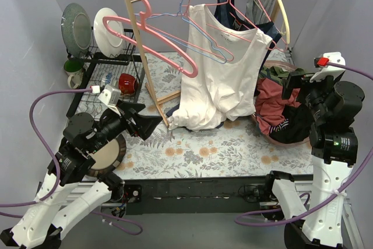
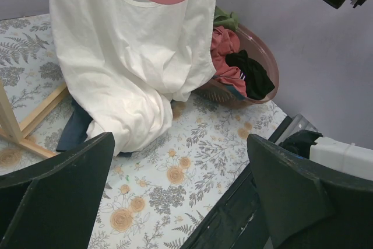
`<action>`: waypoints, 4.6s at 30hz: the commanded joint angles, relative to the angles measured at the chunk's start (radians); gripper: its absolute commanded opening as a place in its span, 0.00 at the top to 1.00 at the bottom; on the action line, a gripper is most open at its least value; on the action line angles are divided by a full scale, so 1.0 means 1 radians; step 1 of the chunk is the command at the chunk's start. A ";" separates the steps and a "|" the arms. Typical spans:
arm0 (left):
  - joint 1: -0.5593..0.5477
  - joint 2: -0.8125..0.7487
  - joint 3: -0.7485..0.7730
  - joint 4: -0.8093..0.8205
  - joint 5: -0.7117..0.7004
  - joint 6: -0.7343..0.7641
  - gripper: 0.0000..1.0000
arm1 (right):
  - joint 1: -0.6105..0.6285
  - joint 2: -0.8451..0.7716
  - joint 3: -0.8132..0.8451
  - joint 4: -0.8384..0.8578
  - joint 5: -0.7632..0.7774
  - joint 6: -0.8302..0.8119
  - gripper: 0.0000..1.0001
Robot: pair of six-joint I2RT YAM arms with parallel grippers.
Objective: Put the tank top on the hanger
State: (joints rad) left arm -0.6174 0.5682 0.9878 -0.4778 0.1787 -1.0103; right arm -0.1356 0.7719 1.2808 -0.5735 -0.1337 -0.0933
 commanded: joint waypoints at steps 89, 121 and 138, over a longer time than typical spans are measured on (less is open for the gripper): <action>-0.004 -0.122 -0.167 0.061 -0.056 -0.082 0.02 | -0.444 0.248 0.595 -0.063 -0.435 -0.117 0.99; -0.005 -0.105 -0.348 0.142 0.018 -0.160 0.02 | -0.837 0.262 0.597 1.811 -1.175 1.819 0.99; -0.004 -0.070 -0.351 0.162 0.050 -0.166 0.02 | -1.053 0.198 0.468 2.468 -0.951 2.425 0.52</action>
State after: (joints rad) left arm -0.6174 0.4965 0.6334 -0.3279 0.2138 -1.1759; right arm -1.1461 0.9768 1.7771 1.3373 -1.1946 1.9575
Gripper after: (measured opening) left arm 0.982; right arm 0.342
